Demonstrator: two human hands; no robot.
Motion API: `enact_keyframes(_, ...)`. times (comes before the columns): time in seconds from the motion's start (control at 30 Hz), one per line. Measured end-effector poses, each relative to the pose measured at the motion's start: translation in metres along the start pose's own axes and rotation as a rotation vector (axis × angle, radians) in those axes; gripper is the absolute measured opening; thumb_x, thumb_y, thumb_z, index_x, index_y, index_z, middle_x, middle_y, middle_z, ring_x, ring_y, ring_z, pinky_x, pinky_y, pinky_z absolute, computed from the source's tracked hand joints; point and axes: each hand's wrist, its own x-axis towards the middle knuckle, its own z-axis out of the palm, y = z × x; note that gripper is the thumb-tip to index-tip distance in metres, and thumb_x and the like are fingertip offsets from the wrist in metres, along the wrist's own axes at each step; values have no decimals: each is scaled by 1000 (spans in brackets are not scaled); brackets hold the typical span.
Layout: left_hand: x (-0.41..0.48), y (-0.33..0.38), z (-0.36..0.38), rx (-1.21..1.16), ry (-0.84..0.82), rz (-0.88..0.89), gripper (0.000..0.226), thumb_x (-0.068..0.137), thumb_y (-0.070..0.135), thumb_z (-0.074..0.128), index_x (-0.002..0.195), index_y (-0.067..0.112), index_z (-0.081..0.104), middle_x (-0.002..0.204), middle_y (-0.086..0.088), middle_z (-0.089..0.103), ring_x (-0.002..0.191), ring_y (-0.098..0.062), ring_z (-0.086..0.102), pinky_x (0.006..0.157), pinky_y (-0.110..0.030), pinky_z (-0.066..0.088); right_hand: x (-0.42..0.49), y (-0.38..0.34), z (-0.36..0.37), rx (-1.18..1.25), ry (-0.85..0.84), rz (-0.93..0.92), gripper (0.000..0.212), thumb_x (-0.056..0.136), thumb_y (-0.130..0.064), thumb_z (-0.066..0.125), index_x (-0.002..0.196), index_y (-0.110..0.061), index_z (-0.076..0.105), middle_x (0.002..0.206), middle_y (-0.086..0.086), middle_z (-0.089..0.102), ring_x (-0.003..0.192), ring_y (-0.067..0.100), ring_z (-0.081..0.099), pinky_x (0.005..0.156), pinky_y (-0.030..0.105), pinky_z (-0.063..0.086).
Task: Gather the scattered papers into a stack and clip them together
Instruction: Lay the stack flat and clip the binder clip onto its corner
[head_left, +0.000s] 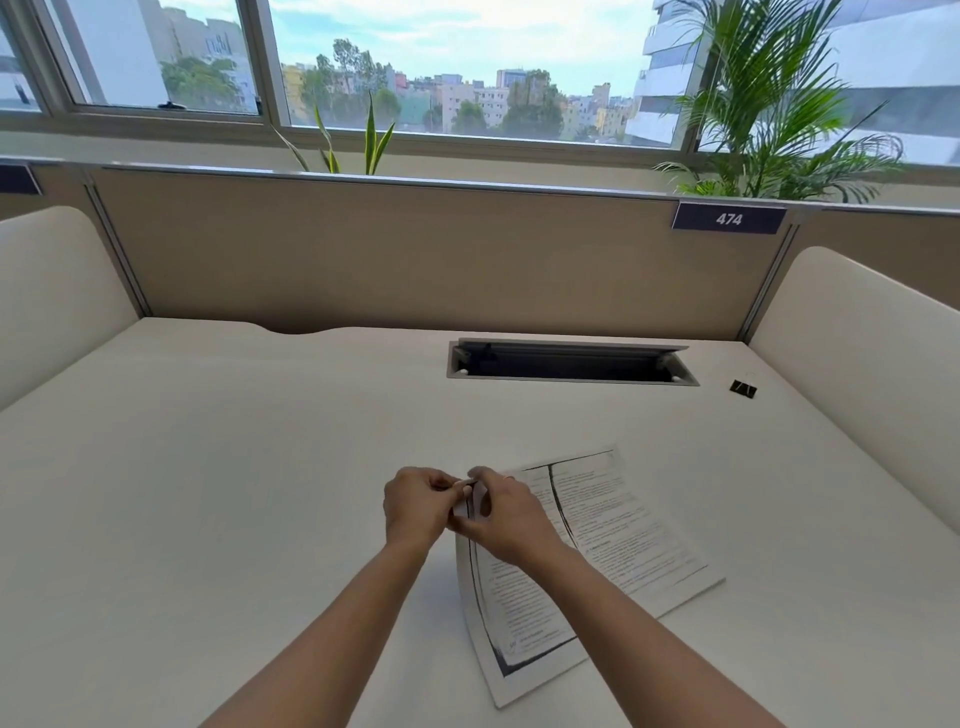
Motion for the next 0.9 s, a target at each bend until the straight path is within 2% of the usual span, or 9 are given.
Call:
enact_keyframes(0.1,-1,0,2,38,-2,-1,10,73,13,76,80,7,75,82,-11,74,79,-24,70,78,-36,57,3,2,-1,21,-9,-11,49,79,-41,65,115,-10,51,107,11,62,98,23,56,82,34,49)
enact_keyframes(0.27,-1,1,5,104,-9,30,12,74,14,75,82,6,76,84,-12,74,79,-23,69,77,-34,56,6,4,1,61,-16,-4,40,80,-34,64,106,-6,52,100,12,62,92,25,58,76,34,48)
enact_keyframes(0.33,1,2,3,140,-19,46,11,74,15,74,82,7,76,83,-11,74,78,-22,69,76,-32,56,7,8,0,103,-42,-15,41,78,-34,68,107,-8,54,99,10,63,88,22,58,74,33,50)
enact_keyframes(0.43,4,1,-1,132,-58,57,10,72,15,76,79,7,75,76,-9,73,74,-23,69,75,-38,58,11,15,-7,122,-122,-23,41,83,-30,65,118,-13,53,97,3,57,85,14,52,70,20,42)
enact_keyframes(0.5,6,2,-2,113,-87,62,9,72,15,77,77,9,75,72,-7,71,73,-23,70,74,-39,58,14,18,-12,131,-124,-43,26,90,-20,55,114,-11,55,89,3,57,79,16,51,69,23,41)
enact_keyframes(0.57,5,3,-1,51,-123,68,6,73,13,76,77,9,74,71,-4,71,73,-22,70,74,-36,59,16,20,-15,169,-87,-42,14,92,-11,46,100,-9,58,79,5,58,71,19,52,67,29,44)
enact_keyframes(0.63,3,3,0,-24,-158,65,7,74,11,75,80,8,74,75,-4,71,74,-19,71,73,-30,59,17,22,-17,205,-46,-35,15,93,-6,42,89,-9,57,71,5,57,65,19,53,67,34,48)
enact_keyframes(0.73,0,-2,3,-93,-183,35,11,76,10,73,87,6,73,80,-6,72,76,-17,71,71,-24,58,19,28,-16,204,-9,-28,17,92,-5,43,82,-9,56,68,7,57,58,17,51,65,34,49)
enact_keyframes(0.9,-4,-21,14,-101,-131,-38,14,79,4,68,92,3,73,78,-6,71,77,-21,70,71,-23,58,27,36,-6,193,69,5,18,91,-4,43,79,-12,54,72,9,58,66,22,53,69,40,49)
